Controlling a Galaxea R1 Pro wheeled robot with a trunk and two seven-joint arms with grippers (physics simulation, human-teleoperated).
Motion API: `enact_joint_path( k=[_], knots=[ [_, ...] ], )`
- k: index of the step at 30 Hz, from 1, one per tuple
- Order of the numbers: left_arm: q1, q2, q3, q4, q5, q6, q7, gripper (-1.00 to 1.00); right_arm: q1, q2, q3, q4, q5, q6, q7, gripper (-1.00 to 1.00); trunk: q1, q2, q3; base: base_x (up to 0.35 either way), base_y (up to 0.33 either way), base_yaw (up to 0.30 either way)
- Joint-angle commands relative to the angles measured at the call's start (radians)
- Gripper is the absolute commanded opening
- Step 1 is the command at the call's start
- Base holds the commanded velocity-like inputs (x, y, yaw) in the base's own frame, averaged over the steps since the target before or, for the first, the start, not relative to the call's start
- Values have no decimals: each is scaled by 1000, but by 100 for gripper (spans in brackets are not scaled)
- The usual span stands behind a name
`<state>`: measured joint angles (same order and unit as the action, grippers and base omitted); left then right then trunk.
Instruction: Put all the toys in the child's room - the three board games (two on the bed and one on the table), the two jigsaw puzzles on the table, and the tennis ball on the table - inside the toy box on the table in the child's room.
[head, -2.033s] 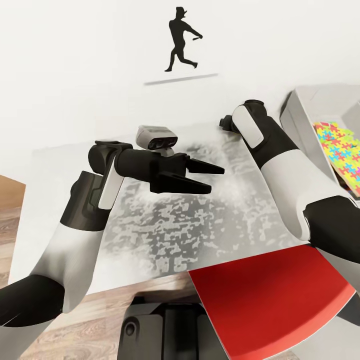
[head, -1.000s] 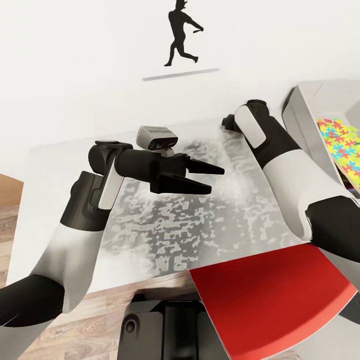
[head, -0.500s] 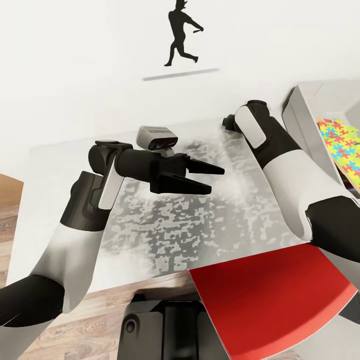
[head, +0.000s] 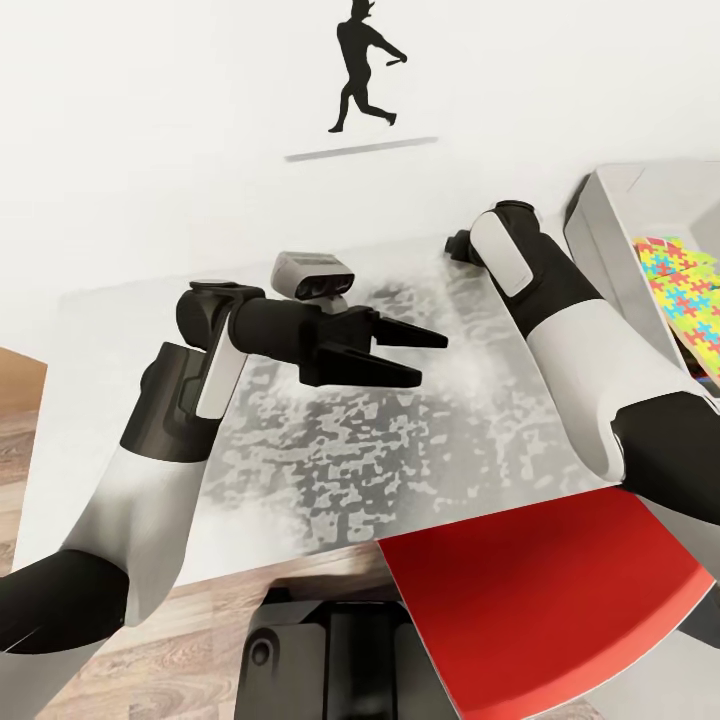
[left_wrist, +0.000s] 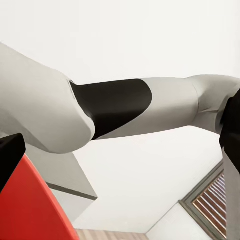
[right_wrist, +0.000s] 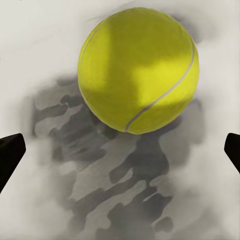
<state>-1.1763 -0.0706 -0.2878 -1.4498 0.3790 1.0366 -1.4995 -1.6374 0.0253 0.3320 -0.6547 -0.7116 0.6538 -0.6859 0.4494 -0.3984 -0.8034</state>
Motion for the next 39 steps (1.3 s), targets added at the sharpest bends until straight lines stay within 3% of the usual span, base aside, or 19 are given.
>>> enact_joint_path(
  k=[1,39],
  knots=[
    [-1,0,-1,0,2,11,-2,100,-1,-1,4,-1,-9,2,-9,100,1,-2,-1,0,0,0],
    [0,-3,-1,0,1,11,-2,100,-2,-2,1,17,-9,1,-18,100,1,-2,-1,34,0,0]
  ],
)
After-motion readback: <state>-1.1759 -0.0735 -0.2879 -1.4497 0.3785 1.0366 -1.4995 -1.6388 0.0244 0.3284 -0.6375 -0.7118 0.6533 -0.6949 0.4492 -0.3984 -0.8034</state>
